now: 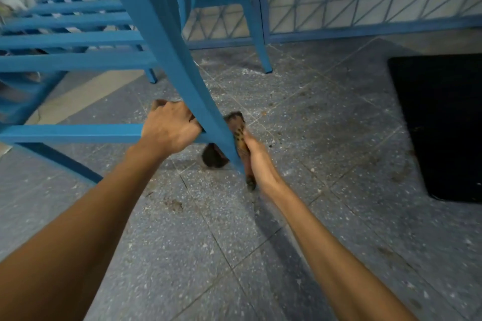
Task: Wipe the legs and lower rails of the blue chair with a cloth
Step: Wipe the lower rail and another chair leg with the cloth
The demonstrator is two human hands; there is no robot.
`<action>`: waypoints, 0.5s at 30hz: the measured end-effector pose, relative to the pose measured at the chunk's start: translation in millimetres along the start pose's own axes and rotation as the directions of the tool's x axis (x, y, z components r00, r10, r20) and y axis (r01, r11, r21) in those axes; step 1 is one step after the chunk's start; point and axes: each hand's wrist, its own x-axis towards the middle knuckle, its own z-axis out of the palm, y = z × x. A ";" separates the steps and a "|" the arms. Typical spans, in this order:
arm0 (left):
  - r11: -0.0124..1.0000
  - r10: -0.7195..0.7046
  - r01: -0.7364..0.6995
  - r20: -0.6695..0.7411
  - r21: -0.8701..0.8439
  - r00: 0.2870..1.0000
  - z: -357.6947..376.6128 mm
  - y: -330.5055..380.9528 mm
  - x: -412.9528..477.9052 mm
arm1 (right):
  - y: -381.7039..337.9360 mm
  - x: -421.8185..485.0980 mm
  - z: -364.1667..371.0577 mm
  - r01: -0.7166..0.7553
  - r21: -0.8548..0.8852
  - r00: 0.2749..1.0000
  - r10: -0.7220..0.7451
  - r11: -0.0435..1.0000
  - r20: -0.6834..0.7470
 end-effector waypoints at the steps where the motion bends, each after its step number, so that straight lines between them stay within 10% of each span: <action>1: 1.000 0.000 0.000 0.004 -0.001 1.000 -1.6 1.0 0.0 | -12.0 -2.8 6.1 0.075 0.004 0.997 -0.075 0.997 0.033; 6: 0.999 0.040 -0.040 -0.009 0.015 0.999 4.5 -2.6 0.6 | -2.8 -15.8 5.8 0.215 -0.043 0.975 -0.213 0.976 0.059; 15: 1.000 -0.016 0.014 0.093 0.024 0.996 9.5 -9.4 8.9 | 44.7 0.4 -26.8 -0.212 -0.079 0.976 0.215 0.974 0.034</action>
